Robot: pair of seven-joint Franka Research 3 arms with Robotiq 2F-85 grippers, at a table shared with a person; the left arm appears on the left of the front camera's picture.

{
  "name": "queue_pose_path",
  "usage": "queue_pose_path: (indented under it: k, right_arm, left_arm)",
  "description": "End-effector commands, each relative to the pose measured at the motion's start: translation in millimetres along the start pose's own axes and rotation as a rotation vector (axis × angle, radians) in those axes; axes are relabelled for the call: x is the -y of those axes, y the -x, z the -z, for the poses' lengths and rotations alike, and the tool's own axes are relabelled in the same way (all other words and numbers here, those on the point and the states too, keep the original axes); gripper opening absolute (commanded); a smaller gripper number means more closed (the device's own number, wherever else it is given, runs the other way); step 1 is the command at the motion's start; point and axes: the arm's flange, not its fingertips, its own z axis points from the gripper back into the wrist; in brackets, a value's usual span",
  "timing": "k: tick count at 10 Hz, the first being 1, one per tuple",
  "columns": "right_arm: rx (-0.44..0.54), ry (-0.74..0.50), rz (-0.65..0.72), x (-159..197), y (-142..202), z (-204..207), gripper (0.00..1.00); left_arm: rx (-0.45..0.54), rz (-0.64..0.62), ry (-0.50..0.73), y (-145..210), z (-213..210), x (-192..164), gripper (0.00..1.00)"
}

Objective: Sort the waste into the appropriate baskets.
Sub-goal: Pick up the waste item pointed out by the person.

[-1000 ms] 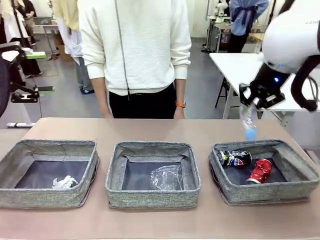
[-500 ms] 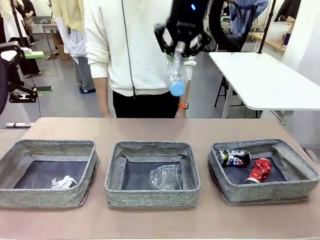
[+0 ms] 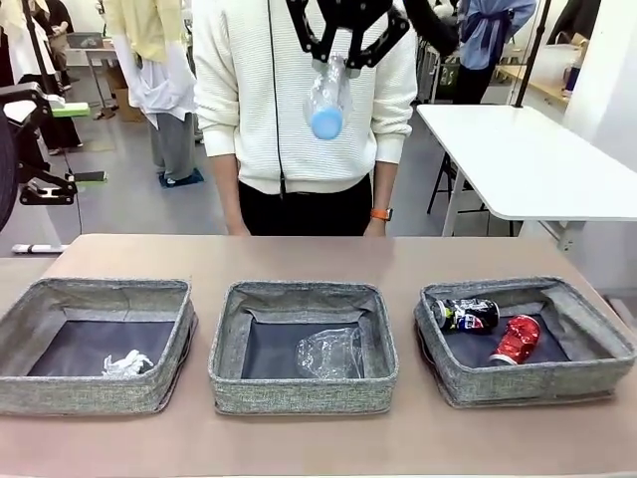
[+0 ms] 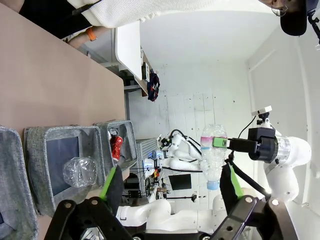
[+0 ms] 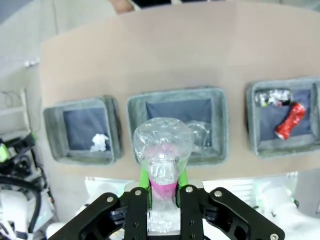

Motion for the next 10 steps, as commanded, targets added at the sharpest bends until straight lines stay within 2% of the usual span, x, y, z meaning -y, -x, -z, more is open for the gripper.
queue_pose_path:
  k: [1, 2, 10]
  right_arm:
    - [-0.007, 0.025, 0.067, -0.7, -7.9, -4.9, 0.22]
    - [0.000, 0.000, 0.000, 0.0, 0.0, 0.0, 0.22]
    - [0.000, 0.000, 0.000, 0.0, 0.0, 0.0, 0.22]
  left_arm:
    - [0.007, -0.004, 0.012, 2.3, 0.7, 2.7, 1.00]
    - [0.007, -0.004, 0.012, 2.3, 0.7, 2.7, 1.00]
    - [0.007, -0.004, 0.012, 2.3, 0.7, 2.7, 1.00]
